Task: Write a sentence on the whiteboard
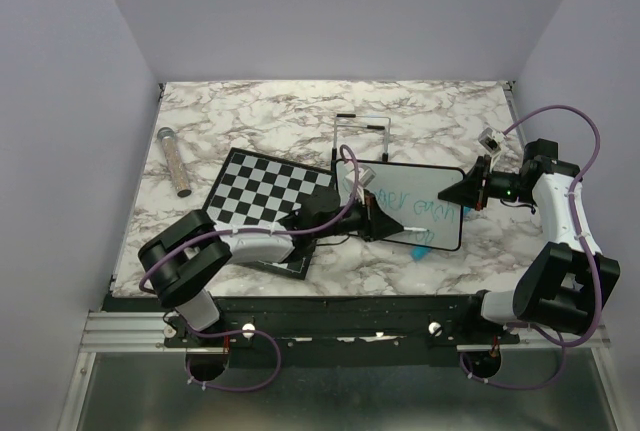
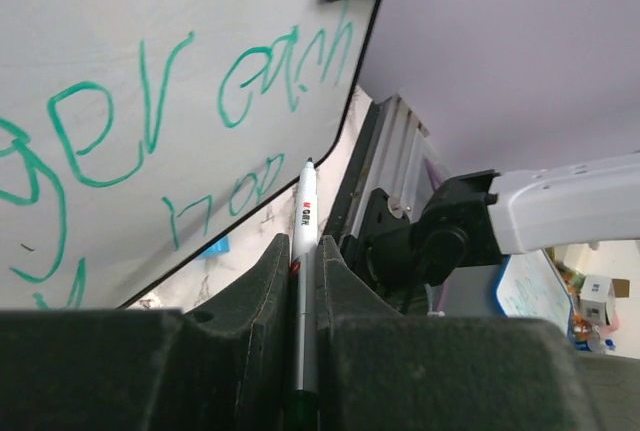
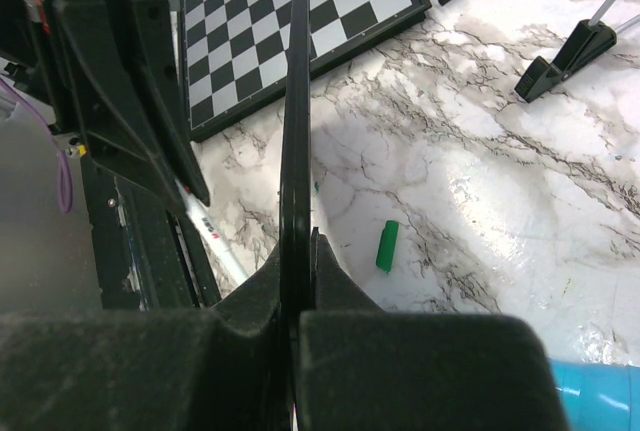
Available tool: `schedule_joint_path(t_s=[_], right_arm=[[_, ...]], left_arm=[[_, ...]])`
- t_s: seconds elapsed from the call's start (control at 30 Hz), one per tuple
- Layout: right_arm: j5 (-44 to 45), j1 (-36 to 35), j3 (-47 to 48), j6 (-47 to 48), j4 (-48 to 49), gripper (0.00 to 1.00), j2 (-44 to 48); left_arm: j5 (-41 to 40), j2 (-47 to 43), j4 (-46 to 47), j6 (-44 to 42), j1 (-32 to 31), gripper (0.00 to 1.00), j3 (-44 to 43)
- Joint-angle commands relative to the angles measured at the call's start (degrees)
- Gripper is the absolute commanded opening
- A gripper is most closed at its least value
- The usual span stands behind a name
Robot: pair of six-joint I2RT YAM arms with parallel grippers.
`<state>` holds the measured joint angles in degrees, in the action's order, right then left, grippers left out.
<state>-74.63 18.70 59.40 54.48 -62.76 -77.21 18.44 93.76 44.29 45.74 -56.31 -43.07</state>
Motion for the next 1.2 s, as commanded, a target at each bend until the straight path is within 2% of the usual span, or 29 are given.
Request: schedule_joint_path(t_s=[0.0, 0.37, 0.63, 1.17], right_arm=[[-2.19, -0.33, -0.07, 0.72, -0.69, 0.00, 0.48], [-2.19, -0.33, -0.16, 0.72, -0.52, 0.00, 0.13], [-2.10, -0.42, -0.24, 0.72, -0.43, 0.00, 0.04], [-2.27, -0.42, -0.16, 0.72, -0.43, 0.01, 0.04]], left_arm=[[1.78, -3.58, 4.22, 0.14, 0.06, 0.00, 2.02], [1.34, 0.02, 10.20, 2.52, -0.72, 0.00, 3.96], [-1.74, 4.15, 11.08, 2.16, -2.40, 0.00, 1.67], [-7.53, 6.09, 8.97, 2.17, -3.89, 0.00, -0.87]])
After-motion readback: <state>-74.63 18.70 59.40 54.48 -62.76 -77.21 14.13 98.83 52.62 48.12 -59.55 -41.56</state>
